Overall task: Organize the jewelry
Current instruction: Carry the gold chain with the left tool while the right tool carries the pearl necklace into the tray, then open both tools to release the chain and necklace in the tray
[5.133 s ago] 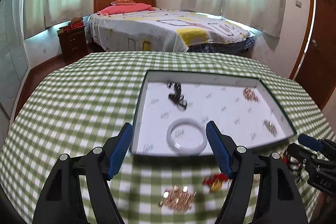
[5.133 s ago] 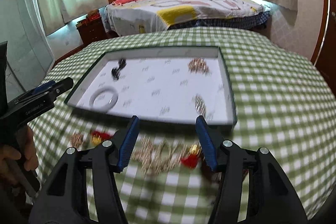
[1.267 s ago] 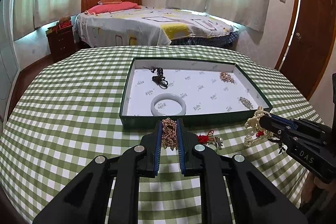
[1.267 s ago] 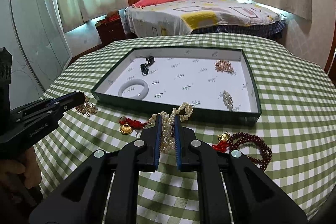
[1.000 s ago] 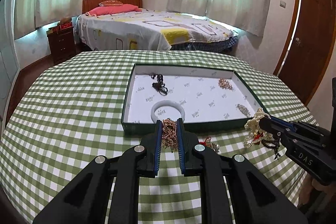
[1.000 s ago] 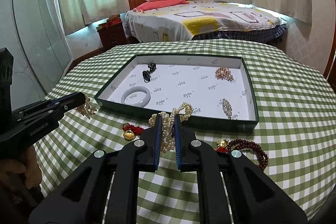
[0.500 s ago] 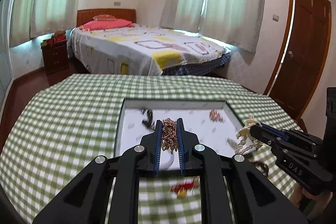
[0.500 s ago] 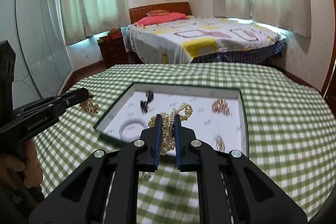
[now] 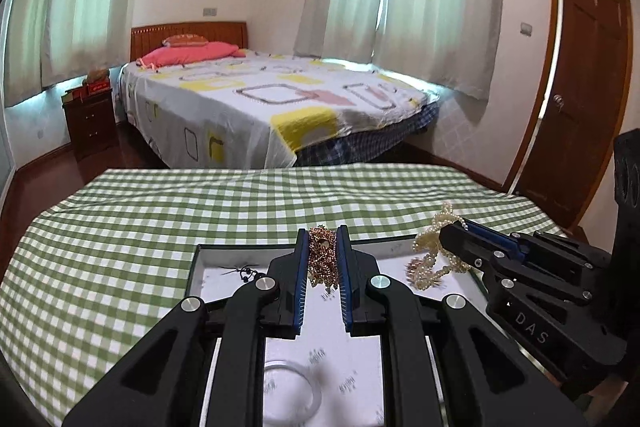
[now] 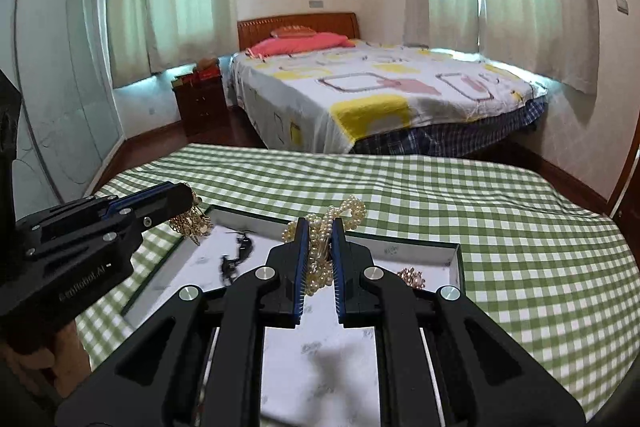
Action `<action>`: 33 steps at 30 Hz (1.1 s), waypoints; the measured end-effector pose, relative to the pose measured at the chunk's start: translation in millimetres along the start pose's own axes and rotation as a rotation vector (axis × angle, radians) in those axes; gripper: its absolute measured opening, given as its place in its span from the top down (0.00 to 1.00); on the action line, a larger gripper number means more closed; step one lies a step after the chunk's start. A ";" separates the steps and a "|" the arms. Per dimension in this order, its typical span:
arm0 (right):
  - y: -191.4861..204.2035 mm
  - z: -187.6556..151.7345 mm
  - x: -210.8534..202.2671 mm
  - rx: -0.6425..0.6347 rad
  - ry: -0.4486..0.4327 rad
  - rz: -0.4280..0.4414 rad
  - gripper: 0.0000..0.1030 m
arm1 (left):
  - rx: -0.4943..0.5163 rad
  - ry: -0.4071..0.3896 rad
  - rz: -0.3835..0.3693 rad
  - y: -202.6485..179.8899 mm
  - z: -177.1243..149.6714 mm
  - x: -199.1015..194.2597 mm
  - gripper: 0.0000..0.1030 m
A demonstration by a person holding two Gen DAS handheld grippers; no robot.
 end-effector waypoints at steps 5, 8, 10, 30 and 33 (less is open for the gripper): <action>-10.7 -7.4 53.3 0.022 0.117 -0.005 0.89 | -0.006 0.097 0.037 11.0 -7.9 49.6 0.86; -11.6 -14.9 77.7 0.034 0.196 -0.002 0.89 | -0.011 0.160 0.050 15.6 -13.4 74.7 0.86; -13.6 -18.6 92.2 0.043 0.245 0.000 0.89 | -0.020 0.202 0.054 18.2 -16.6 88.4 0.86; -25.4 -27.4 117.0 0.059 0.355 0.009 0.61 | -0.109 0.393 0.027 28.3 -42.6 123.6 0.48; -25.8 -24.5 102.0 0.041 0.322 -0.010 0.60 | -0.121 0.350 0.022 29.1 -33.9 110.6 0.43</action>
Point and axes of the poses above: each gripper's, at about its wrist camera, not at the fingertips, and x roughly the way its jaws point, y to its left, z to its top, the point moved 4 cm from there along x, roughly the way its jaws point, and after that the axes turned 6 degrees about -z, right-handed, at the moved point
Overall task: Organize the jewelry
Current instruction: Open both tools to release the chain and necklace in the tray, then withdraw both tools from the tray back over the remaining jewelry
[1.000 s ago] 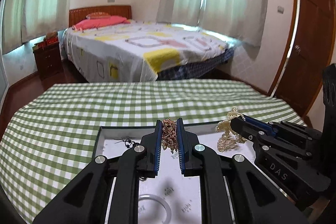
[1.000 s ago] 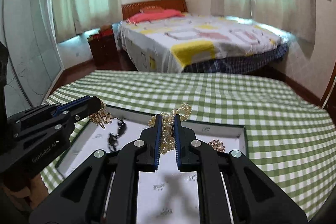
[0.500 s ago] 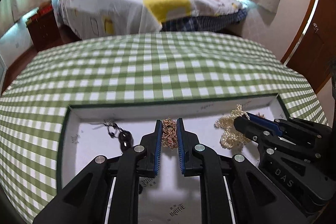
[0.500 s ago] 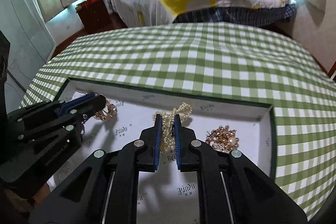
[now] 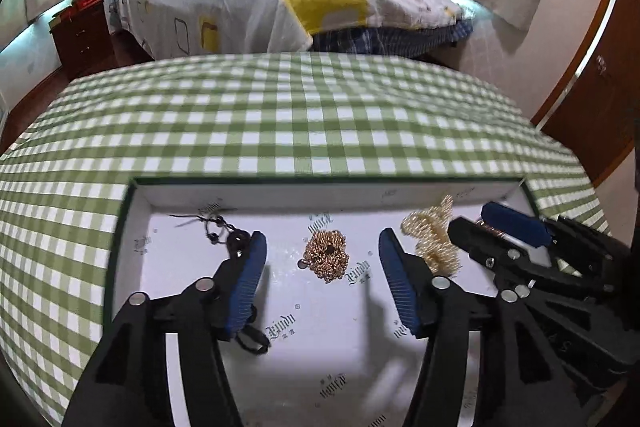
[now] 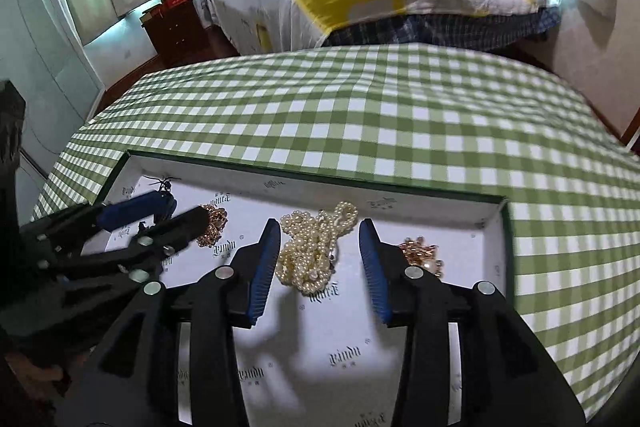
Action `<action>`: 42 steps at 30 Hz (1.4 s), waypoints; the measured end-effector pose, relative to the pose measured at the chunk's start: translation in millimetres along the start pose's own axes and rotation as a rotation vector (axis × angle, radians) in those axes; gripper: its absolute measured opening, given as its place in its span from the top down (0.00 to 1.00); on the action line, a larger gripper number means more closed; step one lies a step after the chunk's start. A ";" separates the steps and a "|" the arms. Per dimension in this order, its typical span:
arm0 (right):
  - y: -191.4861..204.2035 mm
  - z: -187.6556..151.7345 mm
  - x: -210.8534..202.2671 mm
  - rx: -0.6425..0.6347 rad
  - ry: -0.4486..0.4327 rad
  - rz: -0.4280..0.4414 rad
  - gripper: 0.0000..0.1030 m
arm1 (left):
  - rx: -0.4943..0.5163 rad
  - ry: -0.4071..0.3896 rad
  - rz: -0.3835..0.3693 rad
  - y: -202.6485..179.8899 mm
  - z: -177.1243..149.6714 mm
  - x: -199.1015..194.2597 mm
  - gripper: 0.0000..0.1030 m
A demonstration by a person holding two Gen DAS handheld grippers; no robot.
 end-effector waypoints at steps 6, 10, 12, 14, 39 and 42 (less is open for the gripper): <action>0.9 -9.6 -38.3 -0.006 -0.071 -0.012 0.60 | 0.045 -0.121 0.017 -6.5 2.2 -46.8 0.37; -2.6 -20.3 -66.1 0.011 -0.108 -0.008 0.60 | 0.060 -0.182 0.018 -11.3 -4.6 -76.4 0.37; -5.0 -28.0 -81.1 0.018 -0.124 -0.010 0.60 | 0.062 -0.210 0.018 -12.8 -10.3 -91.4 0.37; -5.8 -35.4 -93.2 0.023 -0.138 -0.016 0.60 | 0.061 -0.232 0.019 -12.3 -16.4 -103.1 0.37; 3.4 -180.6 -124.5 0.064 -0.033 -0.021 0.81 | 0.010 -0.225 0.134 11.6 -146.9 -151.2 0.37; 2.8 -185.9 -118.7 0.067 -0.013 -0.022 0.81 | -0.012 -0.208 0.144 19.2 -152.2 -149.6 0.37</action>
Point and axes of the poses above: each gripper's, at about its wrist camera, not at the fingertips, and x roughly the way its jaws point, y to its left, z to its top, the point moved 4 cm from there along x, roughly the way its jaws point, and after that the axes turned 6 degrees about -z, right-handed, at the moved point
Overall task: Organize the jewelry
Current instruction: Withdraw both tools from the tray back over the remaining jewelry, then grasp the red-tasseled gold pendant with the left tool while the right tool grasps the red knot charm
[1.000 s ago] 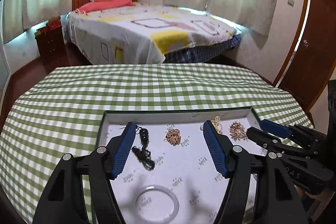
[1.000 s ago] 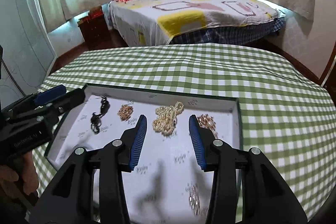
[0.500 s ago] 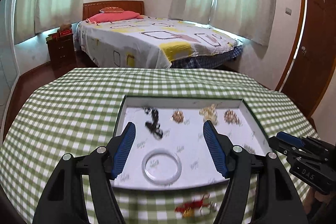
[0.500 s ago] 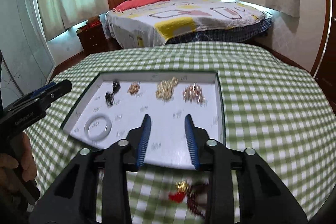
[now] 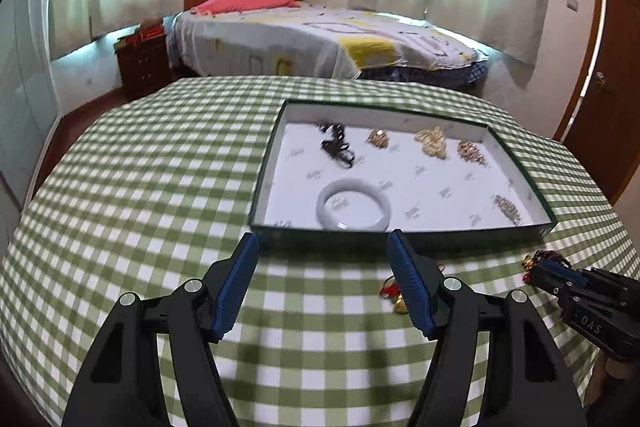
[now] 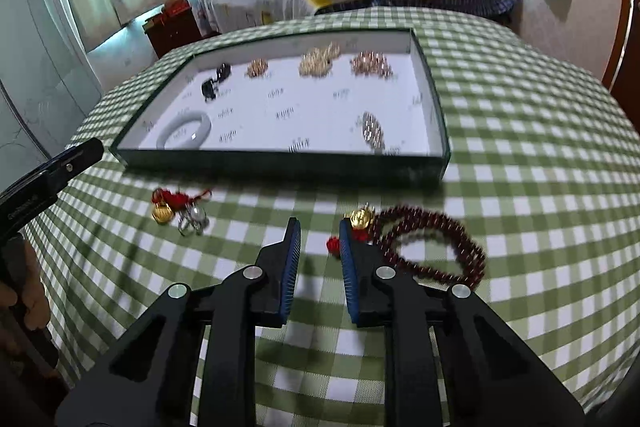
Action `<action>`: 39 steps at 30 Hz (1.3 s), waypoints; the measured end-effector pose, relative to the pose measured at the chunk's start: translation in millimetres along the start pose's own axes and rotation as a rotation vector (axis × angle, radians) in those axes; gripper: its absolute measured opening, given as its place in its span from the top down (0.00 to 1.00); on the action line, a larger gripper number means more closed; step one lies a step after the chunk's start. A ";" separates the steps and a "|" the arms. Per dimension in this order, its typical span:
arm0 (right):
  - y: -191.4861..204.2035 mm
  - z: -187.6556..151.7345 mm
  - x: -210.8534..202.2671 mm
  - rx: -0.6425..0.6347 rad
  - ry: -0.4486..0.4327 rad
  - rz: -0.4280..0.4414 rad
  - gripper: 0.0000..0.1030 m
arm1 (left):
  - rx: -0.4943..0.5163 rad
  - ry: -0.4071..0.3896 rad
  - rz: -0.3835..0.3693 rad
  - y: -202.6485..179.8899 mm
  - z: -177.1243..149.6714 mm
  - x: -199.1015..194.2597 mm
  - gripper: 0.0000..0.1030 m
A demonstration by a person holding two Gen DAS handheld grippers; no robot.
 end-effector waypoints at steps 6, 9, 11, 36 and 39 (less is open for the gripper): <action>-1.6 -0.6 -2.6 0.008 -0.007 -0.018 0.81 | -0.012 0.001 0.002 4.6 -2.1 1.2 0.37; -3.5 -2.0 -0.5 0.011 0.006 -0.024 0.81 | -0.007 0.008 0.000 5.0 -4.4 2.1 0.37; -5.1 -3.9 1.3 0.013 0.014 -0.029 0.81 | -0.008 0.013 -0.002 5.0 -6.4 3.5 0.37; 7.1 -3.6 14.8 -0.042 0.009 -0.054 0.86 | 0.006 0.067 -0.030 -6.5 -20.7 16.3 0.37; 11.0 -3.8 15.5 -0.048 0.009 -0.038 0.86 | 0.011 0.084 -0.044 -9.8 -22.3 19.1 0.37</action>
Point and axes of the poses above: each gripper's, at about its wrist camera, not at the fingertips, and x roughly the way its jaws point, y to its left, z to its top, the point moved 4 cm from there along x, roughly the way its jaws point, and after that the axes turned 6 degrees about -z, right-handed, at the moved point
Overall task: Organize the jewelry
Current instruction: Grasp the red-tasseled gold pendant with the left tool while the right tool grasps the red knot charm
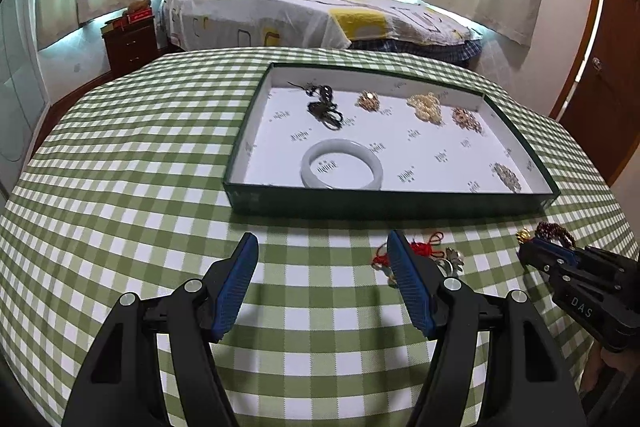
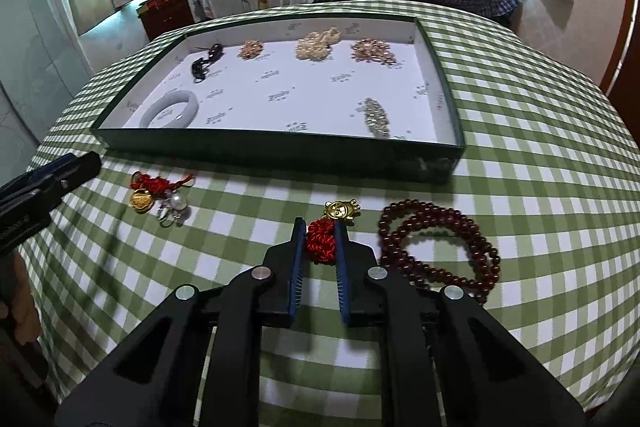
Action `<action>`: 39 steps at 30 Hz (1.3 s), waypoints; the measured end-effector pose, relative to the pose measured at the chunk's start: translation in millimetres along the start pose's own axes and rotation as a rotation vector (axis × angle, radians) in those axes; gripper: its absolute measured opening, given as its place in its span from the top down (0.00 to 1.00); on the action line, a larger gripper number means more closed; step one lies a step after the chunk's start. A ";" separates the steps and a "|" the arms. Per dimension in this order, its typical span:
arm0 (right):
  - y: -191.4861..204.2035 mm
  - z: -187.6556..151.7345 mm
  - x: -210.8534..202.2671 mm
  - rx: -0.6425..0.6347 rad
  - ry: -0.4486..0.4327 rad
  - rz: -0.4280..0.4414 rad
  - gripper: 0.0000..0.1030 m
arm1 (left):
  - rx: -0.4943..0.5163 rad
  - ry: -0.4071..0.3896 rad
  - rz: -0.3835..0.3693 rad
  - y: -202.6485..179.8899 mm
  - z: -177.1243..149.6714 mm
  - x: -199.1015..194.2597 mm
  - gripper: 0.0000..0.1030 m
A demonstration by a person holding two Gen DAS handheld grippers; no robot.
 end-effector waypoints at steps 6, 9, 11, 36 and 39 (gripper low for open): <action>-1.4 -0.6 -0.3 0.010 -0.002 0.012 0.86 | 0.026 0.019 -0.047 -13.4 -0.8 6.1 0.38; -2.0 -0.9 -0.6 0.014 -0.003 0.015 0.86 | 0.038 0.043 -0.061 -18.3 -3.8 12.2 0.44; -2.4 -1.0 -0.6 0.015 -0.004 0.017 0.86 | 0.041 0.061 -0.067 -20.1 -7.2 17.1 0.44; -4.3 -2.1 -1.8 0.028 -0.007 0.029 0.86 | 0.084 0.102 -0.070 -29.3 -10.4 34.3 0.72; -4.3 -2.1 -1.9 0.027 -0.007 0.028 0.86 | 0.098 0.104 -0.072 -30.3 -9.1 35.8 0.73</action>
Point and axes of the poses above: each gripper's, at about its wrist camera, not at the fingertips, and x roughly the way its jaws point, y to its left, z to its top, the point moved 4 cm from there along x, roughly the way its jaws point, and after that the axes turned 6 degrees about -z, right-handed, at the moved point
